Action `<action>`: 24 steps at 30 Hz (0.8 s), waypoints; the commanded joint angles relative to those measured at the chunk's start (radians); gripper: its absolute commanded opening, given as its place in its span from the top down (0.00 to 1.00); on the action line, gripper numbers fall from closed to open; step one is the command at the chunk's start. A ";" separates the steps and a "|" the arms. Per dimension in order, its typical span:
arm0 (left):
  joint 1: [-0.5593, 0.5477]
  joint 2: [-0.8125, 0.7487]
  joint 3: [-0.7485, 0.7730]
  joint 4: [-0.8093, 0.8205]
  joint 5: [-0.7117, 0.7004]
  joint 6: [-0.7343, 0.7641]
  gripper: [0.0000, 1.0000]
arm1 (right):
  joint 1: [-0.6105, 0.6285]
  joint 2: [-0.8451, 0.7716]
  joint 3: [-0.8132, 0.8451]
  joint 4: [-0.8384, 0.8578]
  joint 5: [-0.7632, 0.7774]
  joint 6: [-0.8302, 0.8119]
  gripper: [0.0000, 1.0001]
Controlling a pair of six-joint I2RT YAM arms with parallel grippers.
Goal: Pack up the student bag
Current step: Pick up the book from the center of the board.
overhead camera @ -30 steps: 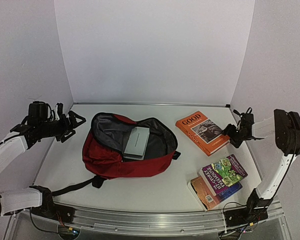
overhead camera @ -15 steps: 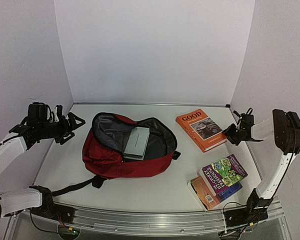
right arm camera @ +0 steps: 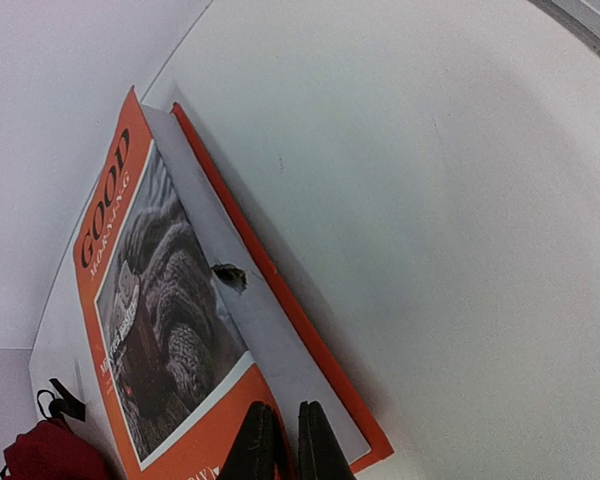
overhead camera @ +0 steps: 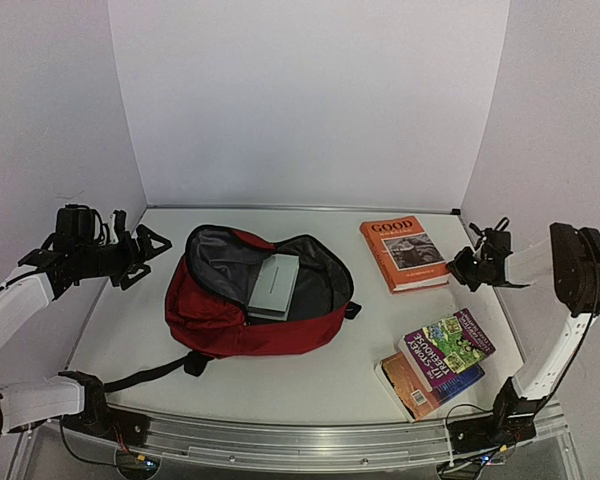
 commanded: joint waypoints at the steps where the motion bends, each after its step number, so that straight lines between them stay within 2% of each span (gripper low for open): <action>1: 0.005 -0.022 0.044 0.023 0.031 -0.026 0.03 | 0.001 -0.113 -0.030 -0.012 0.010 0.046 0.95; 5: 0.004 -0.031 0.050 0.049 0.052 -0.049 0.04 | 0.001 -0.212 -0.045 -0.012 0.009 0.078 1.00; 10: 0.004 -0.031 0.064 0.084 0.081 -0.088 0.05 | 0.001 -0.328 -0.043 -0.013 0.001 0.114 1.00; 13: 0.001 -0.032 0.066 0.137 0.115 -0.133 0.13 | 0.002 -0.379 -0.037 -0.015 -0.022 0.141 1.00; 15: -0.012 -0.032 0.071 0.176 0.123 -0.162 0.15 | 0.005 -0.412 -0.032 -0.015 -0.045 0.163 1.00; 19: -0.079 -0.011 0.098 0.224 0.096 -0.188 0.15 | 0.037 -0.473 -0.007 -0.029 -0.067 0.181 1.00; 24: -0.244 0.081 0.177 0.253 0.030 -0.163 0.14 | 0.134 -0.536 0.060 -0.079 -0.062 0.181 1.00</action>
